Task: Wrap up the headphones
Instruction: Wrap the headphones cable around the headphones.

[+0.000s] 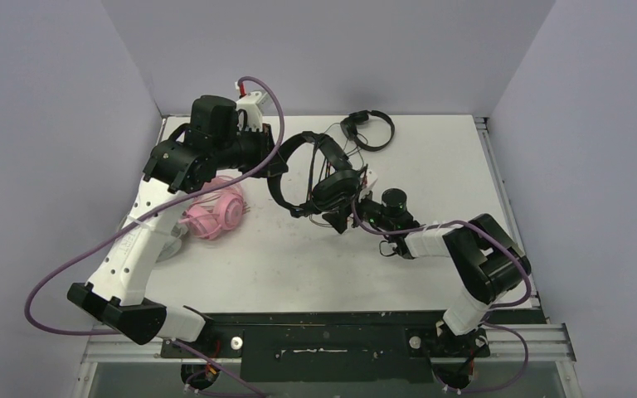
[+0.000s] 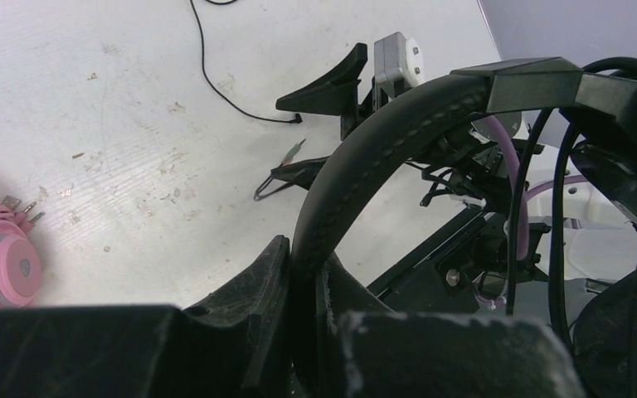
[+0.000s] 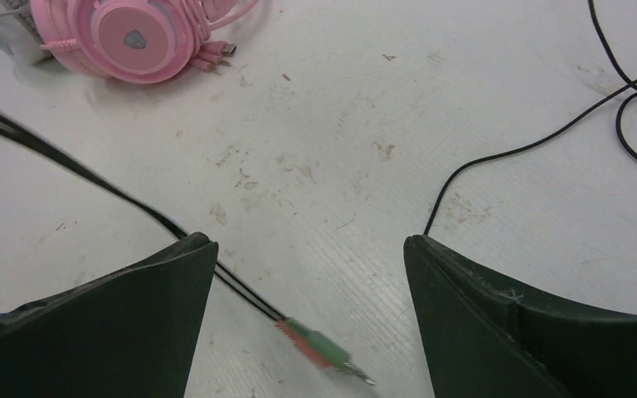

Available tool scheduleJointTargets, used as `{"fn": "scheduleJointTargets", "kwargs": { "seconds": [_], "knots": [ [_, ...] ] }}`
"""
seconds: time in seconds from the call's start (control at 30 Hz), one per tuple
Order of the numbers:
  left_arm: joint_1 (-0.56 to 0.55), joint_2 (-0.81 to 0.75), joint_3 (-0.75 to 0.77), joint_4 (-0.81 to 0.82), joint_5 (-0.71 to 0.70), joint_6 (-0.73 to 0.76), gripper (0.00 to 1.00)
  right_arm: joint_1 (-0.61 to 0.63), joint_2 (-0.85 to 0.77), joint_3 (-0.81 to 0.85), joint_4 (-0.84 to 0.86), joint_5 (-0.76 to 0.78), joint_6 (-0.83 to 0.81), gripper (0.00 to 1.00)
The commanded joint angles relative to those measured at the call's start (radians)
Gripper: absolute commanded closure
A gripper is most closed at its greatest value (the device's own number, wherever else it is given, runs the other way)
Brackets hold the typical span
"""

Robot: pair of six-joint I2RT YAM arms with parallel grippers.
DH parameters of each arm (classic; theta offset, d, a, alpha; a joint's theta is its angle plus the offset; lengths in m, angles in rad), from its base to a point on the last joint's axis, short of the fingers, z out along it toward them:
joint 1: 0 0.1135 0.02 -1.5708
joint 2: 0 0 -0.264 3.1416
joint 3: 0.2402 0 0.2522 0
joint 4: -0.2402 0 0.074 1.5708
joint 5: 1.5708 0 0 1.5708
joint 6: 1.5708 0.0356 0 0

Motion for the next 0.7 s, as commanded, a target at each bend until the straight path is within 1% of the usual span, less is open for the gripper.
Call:
{"fn": "scheduleJointTargets", "kwargs": {
  "seconds": [0.0,0.07,0.13,0.2,0.27,0.33,0.43,0.57,0.67],
  "knots": [
    [0.008,-0.006,0.062,0.074,0.044,-0.04,1.0,-0.01,0.029,0.047,0.104,0.011,0.001,0.15],
    [0.008,-0.007,0.065,0.075,0.046,-0.041,1.0,-0.006,0.056,0.068,0.104,-0.068,-0.004,0.15],
    [0.008,-0.006,0.069,0.075,0.046,-0.037,1.0,-0.001,0.081,0.082,0.114,-0.166,0.001,0.13],
    [0.008,-0.005,0.075,0.07,0.041,-0.036,1.0,0.0,0.102,0.084,0.139,-0.229,0.015,0.11],
    [0.008,-0.006,0.076,0.071,0.042,-0.037,1.0,0.0,0.115,0.084,0.148,-0.248,0.027,0.12],
    [0.008,-0.006,0.077,0.072,0.048,-0.041,1.0,0.0,0.121,0.082,0.158,-0.27,0.034,0.16],
    [0.008,-0.007,0.076,0.074,0.051,-0.041,1.0,0.005,0.13,0.09,0.166,-0.331,0.051,0.17],
    [0.008,-0.006,0.077,0.077,0.055,-0.045,1.0,0.012,0.134,0.103,0.141,-0.328,0.047,0.18],
    [0.008,-0.007,0.077,0.079,0.06,-0.049,1.0,0.012,0.148,0.12,0.128,-0.331,0.047,0.2]
  ]
}}
